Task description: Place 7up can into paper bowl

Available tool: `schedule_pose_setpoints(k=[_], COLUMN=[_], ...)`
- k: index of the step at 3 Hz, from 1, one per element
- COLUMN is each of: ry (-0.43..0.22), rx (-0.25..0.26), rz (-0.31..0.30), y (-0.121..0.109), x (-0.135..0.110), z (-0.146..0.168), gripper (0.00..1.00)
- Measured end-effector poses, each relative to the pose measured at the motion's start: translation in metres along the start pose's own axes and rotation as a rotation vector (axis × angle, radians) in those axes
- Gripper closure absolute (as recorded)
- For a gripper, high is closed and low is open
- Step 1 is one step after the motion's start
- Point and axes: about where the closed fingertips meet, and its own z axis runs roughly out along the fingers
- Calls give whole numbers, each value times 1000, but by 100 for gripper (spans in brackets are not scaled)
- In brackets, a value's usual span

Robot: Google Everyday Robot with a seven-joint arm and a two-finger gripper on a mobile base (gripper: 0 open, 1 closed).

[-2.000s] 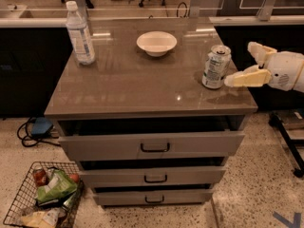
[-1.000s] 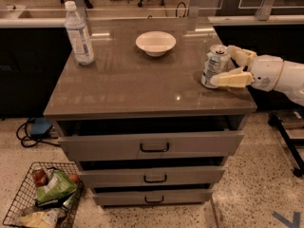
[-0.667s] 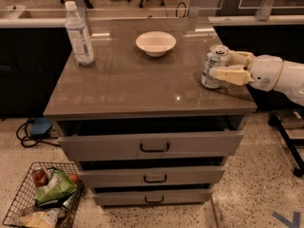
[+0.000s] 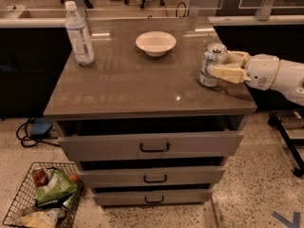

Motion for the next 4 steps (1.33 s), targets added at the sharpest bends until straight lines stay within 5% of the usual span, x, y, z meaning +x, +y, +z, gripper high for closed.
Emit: schedule_pose_setpoints(k=[1, 2, 4], ry=[-1, -1, 31], rx=[-5, -5, -84], rz=[0, 0, 22], y=[1, 1, -36], x=[0, 0, -48], z=[3, 3, 77], gripper=[100, 100, 100])
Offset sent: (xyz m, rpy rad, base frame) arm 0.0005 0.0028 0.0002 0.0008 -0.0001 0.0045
